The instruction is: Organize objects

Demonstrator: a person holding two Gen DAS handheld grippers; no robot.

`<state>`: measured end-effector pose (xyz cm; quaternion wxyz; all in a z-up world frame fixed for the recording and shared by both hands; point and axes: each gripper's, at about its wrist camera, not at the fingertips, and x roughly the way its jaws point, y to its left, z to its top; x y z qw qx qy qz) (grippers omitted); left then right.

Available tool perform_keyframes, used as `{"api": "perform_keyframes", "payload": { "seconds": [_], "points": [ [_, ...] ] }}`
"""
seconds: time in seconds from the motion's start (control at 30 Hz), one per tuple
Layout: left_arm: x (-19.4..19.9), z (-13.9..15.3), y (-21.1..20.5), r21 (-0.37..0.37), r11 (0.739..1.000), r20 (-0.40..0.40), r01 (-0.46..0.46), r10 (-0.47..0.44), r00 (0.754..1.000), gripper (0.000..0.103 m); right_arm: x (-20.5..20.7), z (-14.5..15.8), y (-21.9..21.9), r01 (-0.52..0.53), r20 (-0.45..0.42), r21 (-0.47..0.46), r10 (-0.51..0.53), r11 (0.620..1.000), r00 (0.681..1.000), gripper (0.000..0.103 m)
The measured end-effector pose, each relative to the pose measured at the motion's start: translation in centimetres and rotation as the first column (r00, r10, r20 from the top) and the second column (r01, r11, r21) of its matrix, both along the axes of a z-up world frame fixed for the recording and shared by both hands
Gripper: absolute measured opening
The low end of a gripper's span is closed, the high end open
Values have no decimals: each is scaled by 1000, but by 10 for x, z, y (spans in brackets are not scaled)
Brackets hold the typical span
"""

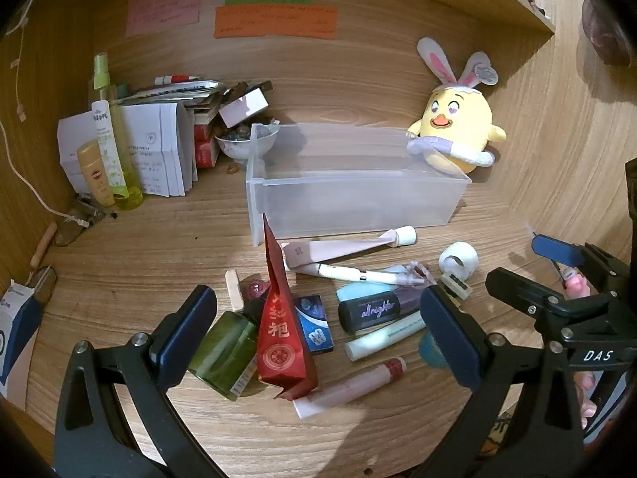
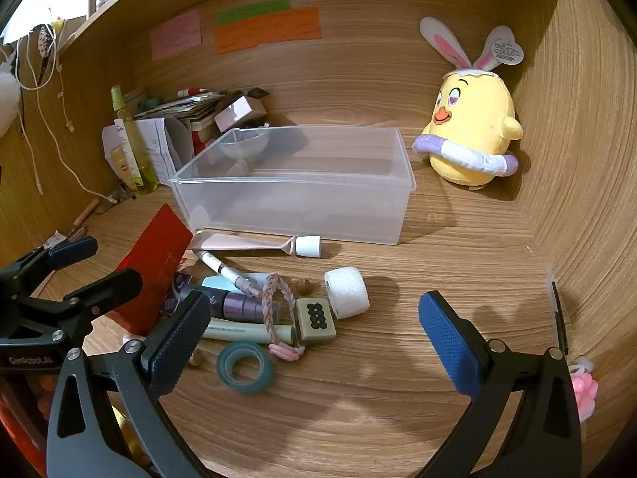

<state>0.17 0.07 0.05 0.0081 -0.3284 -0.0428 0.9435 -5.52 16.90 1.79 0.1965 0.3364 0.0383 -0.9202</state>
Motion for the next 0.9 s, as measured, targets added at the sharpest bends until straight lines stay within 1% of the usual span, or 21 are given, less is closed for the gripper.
{"api": "perform_keyframes", "payload": {
  "seconds": [0.6, 0.9],
  "points": [
    [5, 3, 2, -1, 1000, -7, 2, -2, 1000, 103, 0, 0, -1, 6, -2, 12, -6, 1000, 1000, 103],
    [3, 3, -2, 10, 1000, 3, 3, -3, 1000, 103, -6, -2, -5, -13, 23, 5, 13, 1000, 1000, 103]
  ]
}}
